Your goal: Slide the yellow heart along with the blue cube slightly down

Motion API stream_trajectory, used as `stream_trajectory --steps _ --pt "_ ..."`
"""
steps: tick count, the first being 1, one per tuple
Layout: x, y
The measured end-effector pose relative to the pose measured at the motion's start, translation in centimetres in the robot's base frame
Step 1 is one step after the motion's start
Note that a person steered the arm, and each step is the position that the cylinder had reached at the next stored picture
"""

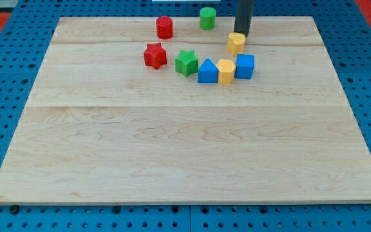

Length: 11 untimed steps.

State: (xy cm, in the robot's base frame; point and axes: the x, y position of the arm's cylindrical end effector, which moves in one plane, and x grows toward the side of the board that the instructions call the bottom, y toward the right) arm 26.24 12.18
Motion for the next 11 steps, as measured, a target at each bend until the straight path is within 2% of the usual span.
stream_trajectory --steps 2,3,4,5,6,7,8,9,10,11 --pt "3.7 0.5" --pt "-1.2 3.3" --pt "-3.4 1.8" --pt "-0.7 2.4" --pt "-0.9 -2.8" --pt "0.5 -4.5" --pt "5.4 -1.3" --pt "5.0 -3.7" --pt "0.6 -9.7" --pt "3.7 -12.0"
